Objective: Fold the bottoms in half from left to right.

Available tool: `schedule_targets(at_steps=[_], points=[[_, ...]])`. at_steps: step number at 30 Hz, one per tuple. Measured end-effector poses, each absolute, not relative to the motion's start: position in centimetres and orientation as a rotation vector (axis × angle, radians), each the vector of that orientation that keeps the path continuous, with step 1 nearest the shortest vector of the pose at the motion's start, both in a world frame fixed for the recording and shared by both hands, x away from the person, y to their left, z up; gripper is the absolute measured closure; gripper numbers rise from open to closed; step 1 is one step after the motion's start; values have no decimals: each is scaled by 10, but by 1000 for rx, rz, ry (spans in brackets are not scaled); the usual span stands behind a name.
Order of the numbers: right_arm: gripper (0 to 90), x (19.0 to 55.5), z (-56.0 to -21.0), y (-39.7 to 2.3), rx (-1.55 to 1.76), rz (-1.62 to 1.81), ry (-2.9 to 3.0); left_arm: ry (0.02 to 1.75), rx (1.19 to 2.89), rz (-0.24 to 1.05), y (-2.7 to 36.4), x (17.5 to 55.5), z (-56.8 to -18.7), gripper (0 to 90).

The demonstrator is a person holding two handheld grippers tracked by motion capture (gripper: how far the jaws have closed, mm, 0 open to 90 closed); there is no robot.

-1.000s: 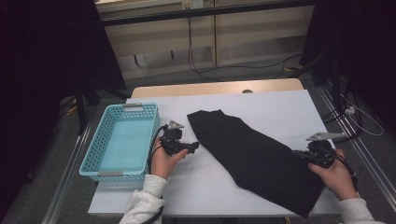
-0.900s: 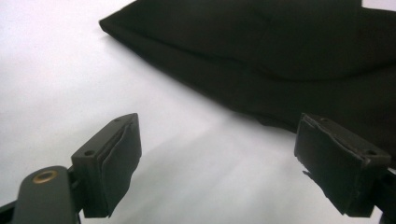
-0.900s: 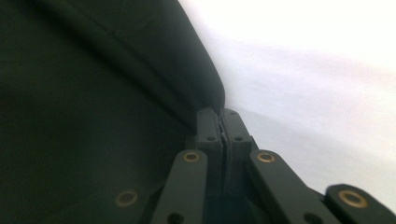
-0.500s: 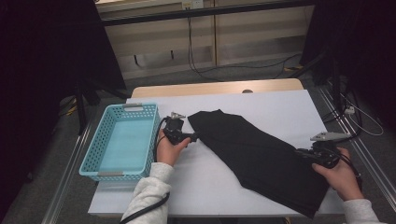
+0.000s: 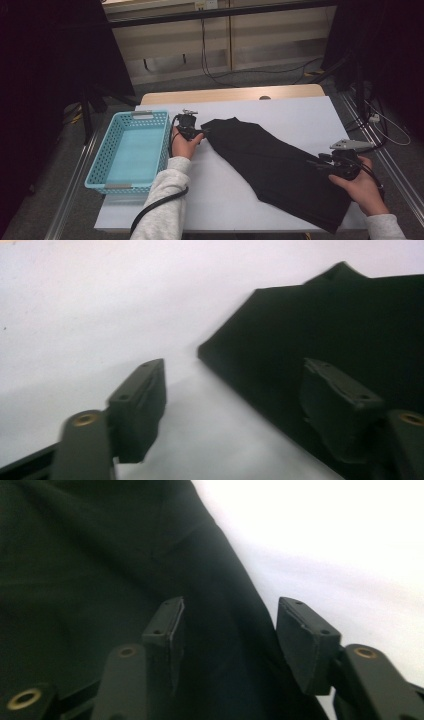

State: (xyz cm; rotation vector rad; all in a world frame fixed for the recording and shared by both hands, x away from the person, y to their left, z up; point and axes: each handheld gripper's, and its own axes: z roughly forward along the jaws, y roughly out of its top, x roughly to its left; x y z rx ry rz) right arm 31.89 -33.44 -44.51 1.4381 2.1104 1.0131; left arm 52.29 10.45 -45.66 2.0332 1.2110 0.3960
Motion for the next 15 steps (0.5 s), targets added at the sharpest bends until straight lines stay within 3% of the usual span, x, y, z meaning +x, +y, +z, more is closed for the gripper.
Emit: schedule_targets(at_steps=[3, 6, 11, 15], points=[[449, 319, -444, -331, 1419, 1016, 2120, 1199, 2053, 410, 103, 525, -462, 375], [448, 318, -444, -327, 1406, 1020, 2127, 1192, 2079, 396, 105, 526, -459, 496], [449, 318, -443, -322, 1387, 1026, 2137, 1153, 2078, 296, 108, 525, -459, 837], [448, 318, -443, -320, 1375, 1017, 2145, 1182, 2089, 286, 109, 523, -455, 894]])
